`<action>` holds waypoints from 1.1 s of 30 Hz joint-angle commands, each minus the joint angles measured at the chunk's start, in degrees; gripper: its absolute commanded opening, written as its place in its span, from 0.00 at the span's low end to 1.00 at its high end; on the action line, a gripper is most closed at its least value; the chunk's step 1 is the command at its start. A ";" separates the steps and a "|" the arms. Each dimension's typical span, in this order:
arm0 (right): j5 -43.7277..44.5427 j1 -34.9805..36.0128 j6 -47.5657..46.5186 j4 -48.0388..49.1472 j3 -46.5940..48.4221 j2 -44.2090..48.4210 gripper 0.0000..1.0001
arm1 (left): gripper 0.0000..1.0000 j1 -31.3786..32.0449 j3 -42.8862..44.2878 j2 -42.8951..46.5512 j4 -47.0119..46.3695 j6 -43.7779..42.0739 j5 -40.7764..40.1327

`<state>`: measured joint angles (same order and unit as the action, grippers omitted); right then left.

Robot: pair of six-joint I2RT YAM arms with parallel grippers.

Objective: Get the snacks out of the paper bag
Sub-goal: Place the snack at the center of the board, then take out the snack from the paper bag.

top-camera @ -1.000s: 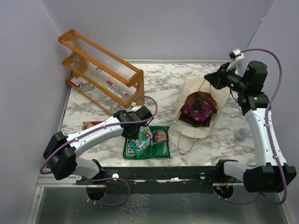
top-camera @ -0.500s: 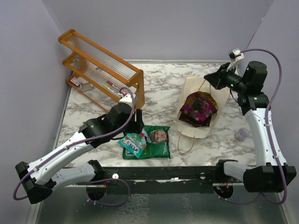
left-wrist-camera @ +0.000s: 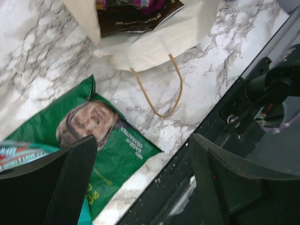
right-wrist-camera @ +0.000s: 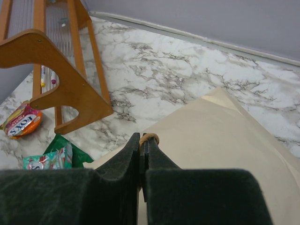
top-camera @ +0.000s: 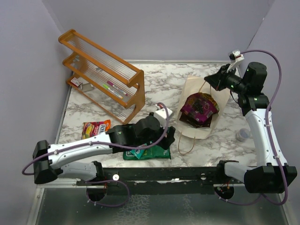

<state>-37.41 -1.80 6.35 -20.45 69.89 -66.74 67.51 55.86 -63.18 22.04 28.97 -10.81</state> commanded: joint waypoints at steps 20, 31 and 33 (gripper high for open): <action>0.30 0.91 -0.64 0.70 -0.79 1.57 0.02 | 0.88 11.68 10.28 -37.30 -33.85 -82.25 -11.36; 0.62 1.17 -0.77 0.59 -0.86 1.84 0.02 | 0.80 5.65 17.72 -46.02 -37.95 -91.29 -7.56; 0.70 1.19 -0.73 0.67 -0.89 1.88 0.02 | 0.70 4.48 18.30 -47.18 -39.33 -91.68 -6.14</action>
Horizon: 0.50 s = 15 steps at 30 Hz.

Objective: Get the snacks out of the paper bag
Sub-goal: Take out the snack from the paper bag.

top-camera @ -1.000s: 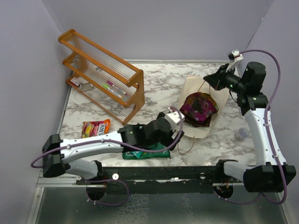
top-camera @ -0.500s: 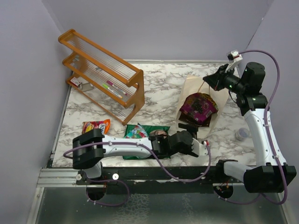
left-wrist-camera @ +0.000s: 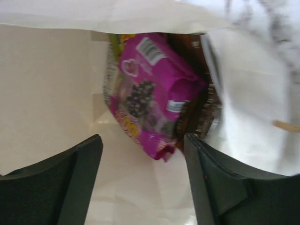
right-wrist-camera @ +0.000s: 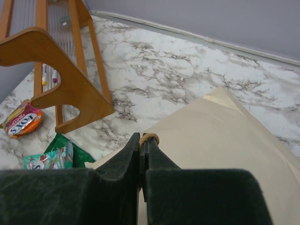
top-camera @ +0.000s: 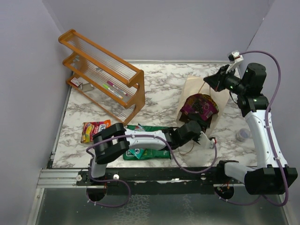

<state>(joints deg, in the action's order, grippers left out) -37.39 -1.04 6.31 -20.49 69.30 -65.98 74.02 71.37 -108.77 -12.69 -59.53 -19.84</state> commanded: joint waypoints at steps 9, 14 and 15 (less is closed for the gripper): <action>1.23 0.60 -0.99 0.54 -0.22 0.99 0.02 | 0.62 -7.01 3.58 -3.93 -5.92 -3.88 10.63; 1.16 0.68 -1.03 0.50 -0.13 0.84 0.02 | 0.65 -8.10 2.59 -4.74 -6.91 -4.60 13.16; 1.23 0.69 -1.03 0.47 -0.05 0.84 0.02 | 0.65 -8.10 2.55 -4.92 -6.68 -4.63 13.49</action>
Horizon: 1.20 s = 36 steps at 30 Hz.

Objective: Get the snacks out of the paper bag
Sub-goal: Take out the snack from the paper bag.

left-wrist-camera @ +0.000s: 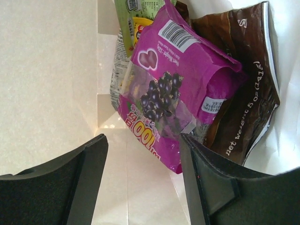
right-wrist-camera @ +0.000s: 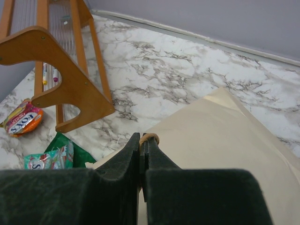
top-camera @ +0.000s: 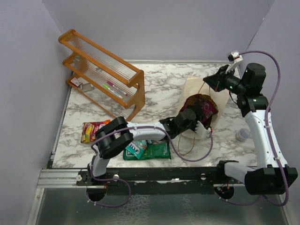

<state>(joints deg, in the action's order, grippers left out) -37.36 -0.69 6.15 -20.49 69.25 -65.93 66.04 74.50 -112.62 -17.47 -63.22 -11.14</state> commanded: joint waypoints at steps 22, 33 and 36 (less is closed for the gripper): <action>-0.17 0.38 0.62 -0.54 3.47 0.56 0.02 | 0.75 -2.53 3.54 -9.75 -8.61 -2.67 3.97; -1.74 0.41 1.31 -1.15 4.78 -0.15 0.02 | 0.68 -4.57 10.82 -16.46 -12.47 -6.03 3.10; -2.08 0.42 1.48 -1.06 5.13 -0.23 0.02 | 0.55 -4.71 11.40 -16.43 -13.11 -5.88 2.99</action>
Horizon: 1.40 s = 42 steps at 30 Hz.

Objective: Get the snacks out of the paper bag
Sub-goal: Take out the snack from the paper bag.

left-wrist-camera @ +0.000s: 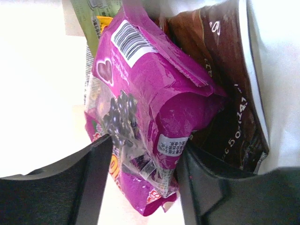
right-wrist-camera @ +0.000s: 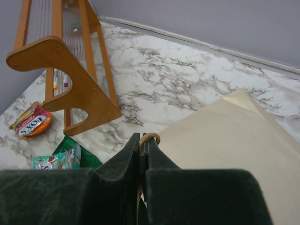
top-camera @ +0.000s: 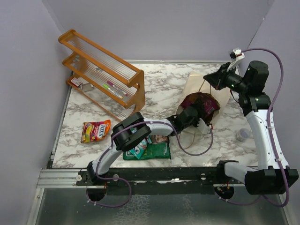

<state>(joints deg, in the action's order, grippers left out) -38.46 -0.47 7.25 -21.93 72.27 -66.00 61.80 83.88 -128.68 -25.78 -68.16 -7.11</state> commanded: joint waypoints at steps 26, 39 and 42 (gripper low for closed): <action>7.78 0.18 2.92 1.73 0.48 1.31 0.02 | 0.00 4.14 -12.88 19.56 -9.69 7.33 -6.17; 26.38 0.14 5.59 1.11 -0.04 1.16 0.01 | 0.00 6.90 -17.88 34.58 -0.57 20.26 -3.78; 26.93 0.12 5.67 1.36 0.19 0.64 0.01 | 0.00 7.17 -18.45 37.75 2.48 23.11 -2.32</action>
<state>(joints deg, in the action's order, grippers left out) -17.08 -0.47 12.40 -21.87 72.16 -65.93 68.40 64.88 -98.13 -22.22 -50.74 -11.62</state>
